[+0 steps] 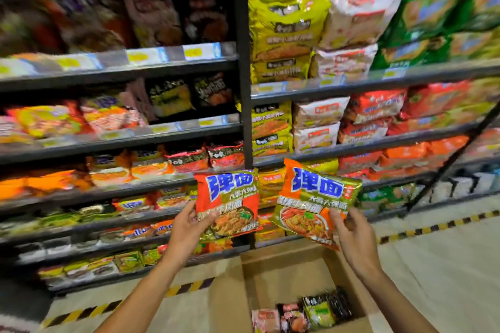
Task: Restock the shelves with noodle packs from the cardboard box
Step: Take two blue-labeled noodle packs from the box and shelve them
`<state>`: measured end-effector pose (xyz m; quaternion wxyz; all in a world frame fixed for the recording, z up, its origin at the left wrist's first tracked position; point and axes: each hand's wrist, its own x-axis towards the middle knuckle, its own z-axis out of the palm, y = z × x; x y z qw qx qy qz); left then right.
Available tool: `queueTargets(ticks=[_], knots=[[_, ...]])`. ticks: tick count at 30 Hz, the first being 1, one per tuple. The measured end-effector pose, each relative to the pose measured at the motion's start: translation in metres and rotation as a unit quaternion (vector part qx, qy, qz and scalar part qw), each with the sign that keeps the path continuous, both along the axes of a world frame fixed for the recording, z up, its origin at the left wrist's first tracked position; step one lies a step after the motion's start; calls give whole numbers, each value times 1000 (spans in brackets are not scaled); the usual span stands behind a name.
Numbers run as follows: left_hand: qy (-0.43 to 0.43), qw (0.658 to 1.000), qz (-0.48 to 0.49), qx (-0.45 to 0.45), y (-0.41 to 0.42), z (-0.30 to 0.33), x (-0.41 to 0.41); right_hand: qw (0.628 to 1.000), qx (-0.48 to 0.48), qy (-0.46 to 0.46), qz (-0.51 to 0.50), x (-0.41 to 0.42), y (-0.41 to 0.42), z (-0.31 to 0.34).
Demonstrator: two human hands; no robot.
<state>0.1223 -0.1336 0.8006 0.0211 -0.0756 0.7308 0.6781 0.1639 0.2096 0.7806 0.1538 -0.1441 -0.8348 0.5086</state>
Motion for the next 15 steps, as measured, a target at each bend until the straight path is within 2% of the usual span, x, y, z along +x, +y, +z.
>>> queueTargets(ticks=[8,15], knots=[[51,993,105,-4,-87,46,52,994,-14,50,98,-15,-85,55],[89,987,130,-11,-197,77,71,982,-18,92,161,-27,-197,99]])
